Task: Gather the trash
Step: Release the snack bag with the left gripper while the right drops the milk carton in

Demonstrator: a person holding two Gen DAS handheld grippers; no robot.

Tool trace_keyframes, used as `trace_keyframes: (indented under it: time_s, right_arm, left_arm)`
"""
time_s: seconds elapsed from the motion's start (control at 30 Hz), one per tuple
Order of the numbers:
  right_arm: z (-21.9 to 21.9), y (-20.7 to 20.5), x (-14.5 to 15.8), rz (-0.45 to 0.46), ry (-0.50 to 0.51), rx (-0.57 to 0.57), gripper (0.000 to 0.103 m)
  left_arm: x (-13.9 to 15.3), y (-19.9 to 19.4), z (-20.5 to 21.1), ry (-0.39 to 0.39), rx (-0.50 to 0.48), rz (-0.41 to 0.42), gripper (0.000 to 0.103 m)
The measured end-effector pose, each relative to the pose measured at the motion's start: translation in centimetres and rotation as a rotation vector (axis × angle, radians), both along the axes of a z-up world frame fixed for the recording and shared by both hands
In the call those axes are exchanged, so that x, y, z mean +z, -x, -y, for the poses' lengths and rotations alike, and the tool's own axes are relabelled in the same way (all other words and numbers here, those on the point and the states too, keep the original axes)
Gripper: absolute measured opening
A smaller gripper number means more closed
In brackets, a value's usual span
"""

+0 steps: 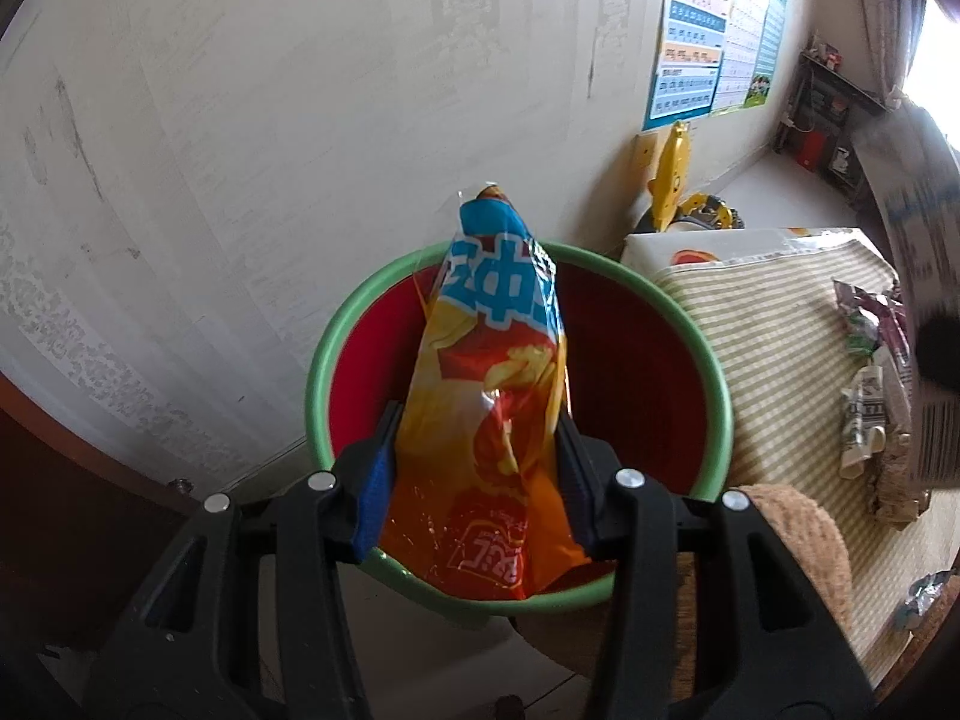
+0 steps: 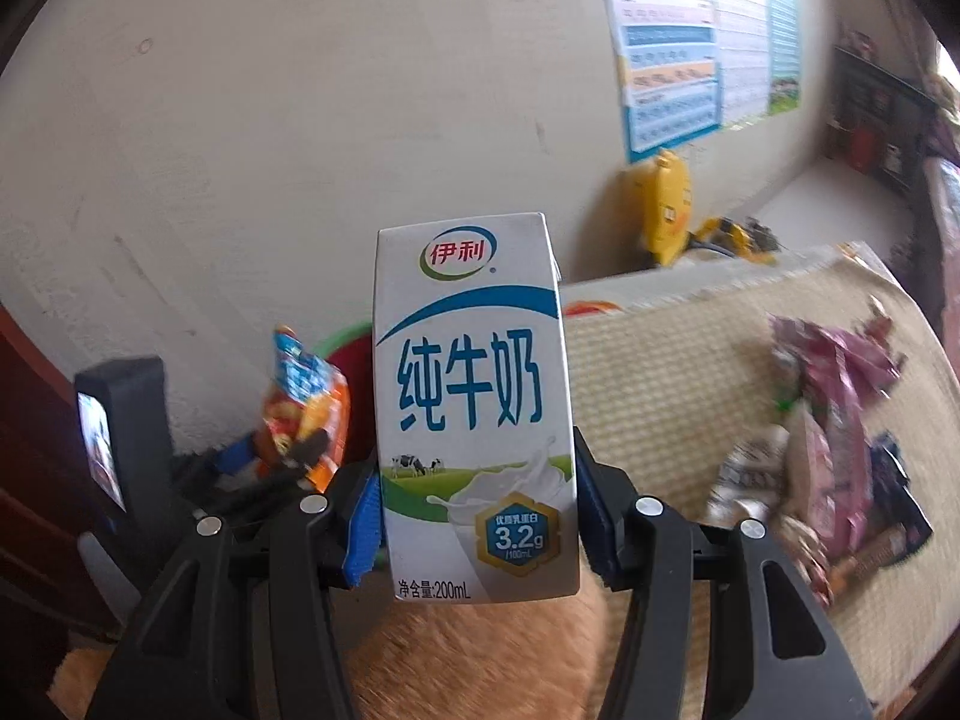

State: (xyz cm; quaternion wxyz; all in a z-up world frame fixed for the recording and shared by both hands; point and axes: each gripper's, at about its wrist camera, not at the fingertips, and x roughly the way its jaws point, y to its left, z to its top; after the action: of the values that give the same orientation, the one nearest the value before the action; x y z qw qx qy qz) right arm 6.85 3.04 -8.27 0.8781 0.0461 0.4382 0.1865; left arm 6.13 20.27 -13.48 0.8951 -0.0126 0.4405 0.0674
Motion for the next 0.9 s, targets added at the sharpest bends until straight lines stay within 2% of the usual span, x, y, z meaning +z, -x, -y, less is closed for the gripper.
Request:
trace_keyframes:
  time_s: [0.2, 0.6, 0.63, 0.67, 0.7, 0.73, 0.77, 0.9]
  right_arm:
    - [-2.6, -1.3, -0.4, -0.002, 0.011, 0.055, 0.052]
    - [-3.6, -2.1, -2.5, -0.041, 0.009, 0.091, 0.052]
    - [-3.8, -2.2, -2.7, -0.042, 0.004, 0.099, 0.052]
    - [-4.0, -2.4, -2.8, -0.044, -0.002, 0.106, 0.053]
    - [-4.1, -2.6, -2.9, -0.046, -0.005, 0.111, 0.053]
    - [-4.1, -2.9, -3.1, -0.049, -0.004, 0.108, 0.06]
    - [-3.9, -2.9, -3.1, -0.041, -0.01, 0.093, 0.067]
    - [-2.2, -2.9, -3.0, -0.046, -0.051, 0.047, 0.067]
  left_arm:
    - [-1.0, -0.4, -1.3, 0.002, 0.02, -0.027, 0.046]
    - [-1.6, -1.4, -2.4, 0.019, 0.03, -0.047, 0.048]
    - [-1.5, -1.5, -2.5, 0.02, 0.034, -0.046, 0.05]
    - [-1.5, -1.6, -2.5, 0.015, 0.042, -0.045, 0.058]
    - [-1.6, -1.7, -2.7, 0.003, 0.057, -0.047, 0.066]
    - [-1.5, -1.7, -2.8, -0.004, 0.069, -0.043, 0.081]
    - [-1.4, -1.6, -2.9, -0.004, 0.078, -0.032, 0.082]
    - [-1.3, -1.2, -2.6, -0.001, 0.079, -0.024, 0.082]
